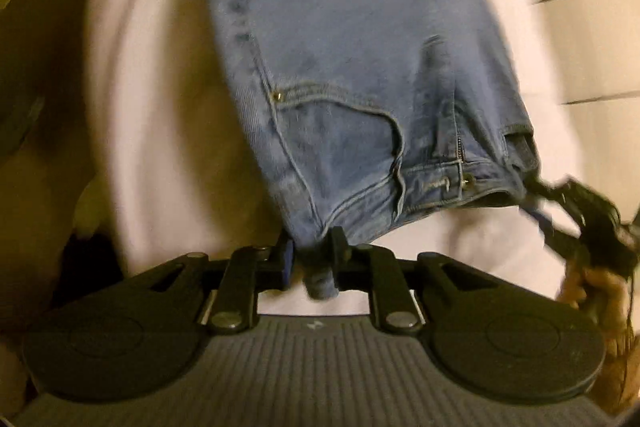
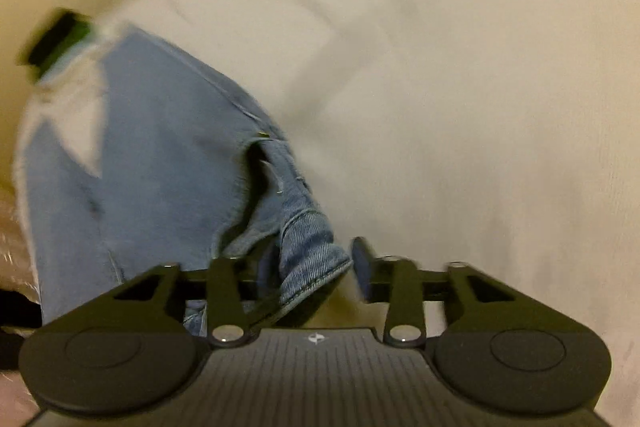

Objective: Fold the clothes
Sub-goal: 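Lower the jeans onto the bed with both tools, laying them flat, then open both tools and withdraw above the flat jeans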

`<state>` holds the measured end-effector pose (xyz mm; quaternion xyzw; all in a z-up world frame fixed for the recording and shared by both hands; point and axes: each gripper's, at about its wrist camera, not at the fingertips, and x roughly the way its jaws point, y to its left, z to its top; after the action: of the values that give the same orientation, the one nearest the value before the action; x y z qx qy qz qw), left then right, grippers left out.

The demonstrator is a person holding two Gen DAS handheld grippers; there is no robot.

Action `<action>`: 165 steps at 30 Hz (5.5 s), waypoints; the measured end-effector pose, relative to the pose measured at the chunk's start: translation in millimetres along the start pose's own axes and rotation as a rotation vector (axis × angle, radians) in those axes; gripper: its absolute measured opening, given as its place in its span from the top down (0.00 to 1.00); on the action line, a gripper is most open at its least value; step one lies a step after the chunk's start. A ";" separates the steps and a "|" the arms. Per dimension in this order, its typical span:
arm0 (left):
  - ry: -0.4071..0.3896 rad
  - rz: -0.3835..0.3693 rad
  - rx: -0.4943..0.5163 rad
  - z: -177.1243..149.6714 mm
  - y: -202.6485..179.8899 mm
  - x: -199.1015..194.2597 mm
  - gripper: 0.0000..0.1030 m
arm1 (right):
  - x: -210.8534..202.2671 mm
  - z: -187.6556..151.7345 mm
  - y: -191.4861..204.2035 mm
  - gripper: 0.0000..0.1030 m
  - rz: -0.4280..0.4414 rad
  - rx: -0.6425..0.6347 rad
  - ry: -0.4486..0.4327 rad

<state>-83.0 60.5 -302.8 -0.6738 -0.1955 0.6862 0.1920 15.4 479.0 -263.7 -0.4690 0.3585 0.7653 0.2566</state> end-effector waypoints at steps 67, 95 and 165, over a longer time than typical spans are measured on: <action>-0.045 0.344 1.379 -71.5 -168.7 114.1 0.96 | 71.0 -78.5 -24.5 1.00 0.399 0.161 0.203; 0.179 0.350 1.083 88.3 -124.2 -54.4 0.81 | -39.8 -147.6 134.0 0.15 -0.052 0.077 0.205; 0.056 0.149 1.623 568.1 -12.7 -247.3 0.67 | -27.7 -214.1 603.5 0.13 -0.366 0.828 -0.320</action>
<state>-646.4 -64.4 -77.1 -0.3530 0.4129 0.6079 0.5791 -298.5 -60.5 -117.8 -0.2591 0.5008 0.5631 0.6041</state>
